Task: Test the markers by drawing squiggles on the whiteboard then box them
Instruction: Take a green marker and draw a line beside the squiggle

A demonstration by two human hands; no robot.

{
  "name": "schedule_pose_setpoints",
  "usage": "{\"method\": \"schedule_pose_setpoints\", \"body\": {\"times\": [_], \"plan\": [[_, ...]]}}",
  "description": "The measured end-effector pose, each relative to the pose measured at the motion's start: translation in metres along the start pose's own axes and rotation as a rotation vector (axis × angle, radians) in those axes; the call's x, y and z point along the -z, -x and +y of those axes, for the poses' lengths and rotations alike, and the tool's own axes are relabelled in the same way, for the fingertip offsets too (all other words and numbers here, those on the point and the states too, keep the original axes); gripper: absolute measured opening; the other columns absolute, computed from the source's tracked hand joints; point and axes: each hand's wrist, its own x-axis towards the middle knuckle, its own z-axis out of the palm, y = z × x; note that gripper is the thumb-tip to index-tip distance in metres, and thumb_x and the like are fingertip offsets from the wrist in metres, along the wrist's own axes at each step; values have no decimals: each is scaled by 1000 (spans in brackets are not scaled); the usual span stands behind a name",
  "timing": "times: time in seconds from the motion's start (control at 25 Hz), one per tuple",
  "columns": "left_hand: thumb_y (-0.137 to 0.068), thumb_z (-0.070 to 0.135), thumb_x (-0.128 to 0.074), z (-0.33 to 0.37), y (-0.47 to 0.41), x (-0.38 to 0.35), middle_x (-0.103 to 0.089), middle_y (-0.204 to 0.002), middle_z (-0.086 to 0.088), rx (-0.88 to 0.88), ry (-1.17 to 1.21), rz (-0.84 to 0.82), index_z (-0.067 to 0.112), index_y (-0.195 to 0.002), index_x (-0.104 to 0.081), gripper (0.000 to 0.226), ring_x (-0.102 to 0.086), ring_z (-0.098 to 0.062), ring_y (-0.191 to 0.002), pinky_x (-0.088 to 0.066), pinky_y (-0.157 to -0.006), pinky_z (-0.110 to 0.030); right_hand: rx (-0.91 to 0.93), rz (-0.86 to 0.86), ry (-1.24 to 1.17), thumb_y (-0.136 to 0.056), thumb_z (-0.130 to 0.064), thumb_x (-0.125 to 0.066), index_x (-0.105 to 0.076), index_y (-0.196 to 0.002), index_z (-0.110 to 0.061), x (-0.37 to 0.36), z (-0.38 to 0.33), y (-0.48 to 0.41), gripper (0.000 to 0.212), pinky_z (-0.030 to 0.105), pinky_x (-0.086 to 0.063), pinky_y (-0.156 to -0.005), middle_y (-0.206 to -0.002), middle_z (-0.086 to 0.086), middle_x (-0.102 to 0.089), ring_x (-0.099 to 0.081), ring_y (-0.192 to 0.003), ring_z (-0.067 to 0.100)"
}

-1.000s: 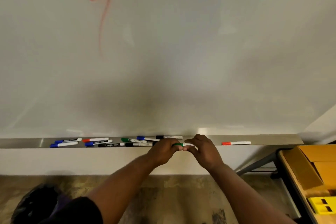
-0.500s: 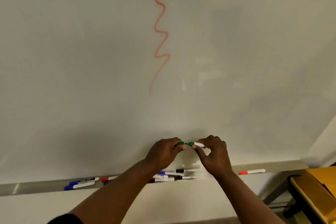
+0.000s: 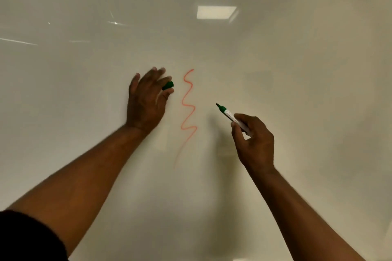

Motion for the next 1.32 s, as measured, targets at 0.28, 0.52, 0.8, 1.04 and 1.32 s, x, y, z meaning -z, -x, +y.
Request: {"method": "schedule_pose_setpoints", "body": {"times": [0.28,0.52,0.8,1.04,1.32], "plan": [[-102,27,-51,-35,-22,-23,-43,-152,-5,-29,-21,-4,15,-132,-60,33,-29,-20,-146,-11,-121,-51,225,118,78,-90,-24,-62,-71,-117,-22,-36,-30,-63,28,20,-39,-61,-81,-7,-58,-53,-67,7],[-101,27,-54,-37,-23,-24,-44,-150,-6,-43,-23,19,15,-132,-60,34,-31,-21,-146,-9,-122,-49,245,140,102,-91,-20,-63,-71,-119,-16,-61,-32,-66,29,22,-35,-58,-77,-2,-54,-47,-64,11],[-101,29,-54,-37,-23,-24,-44,-150,-5,-31,-9,21,15,-133,-59,35,-30,-21,-146,-8,-122,-49,266,115,97,-86,-17,-64,-72,-111,-15,-61,-18,-32,26,29,-44,-58,-77,-2,-57,-53,-66,16],[-99,28,-57,-35,-18,-22,-48,-147,-6,-8,42,9,12,-130,-61,35,-33,-23,-145,-7,-123,-47,223,96,104,-85,-14,-65,-72,-110,-13,-58,-1,12,26,27,-42,-57,-76,-2,-55,-52,-64,15],[-98,28,-59,-30,21,-18,-45,-148,-2,4,81,-48,12,-131,-60,37,-30,-22,-146,-9,-122,-47,181,14,163,-86,-14,-65,-72,-110,-12,-57,13,69,25,24,-41,-58,-76,-3,-55,-53,-66,14]]}}
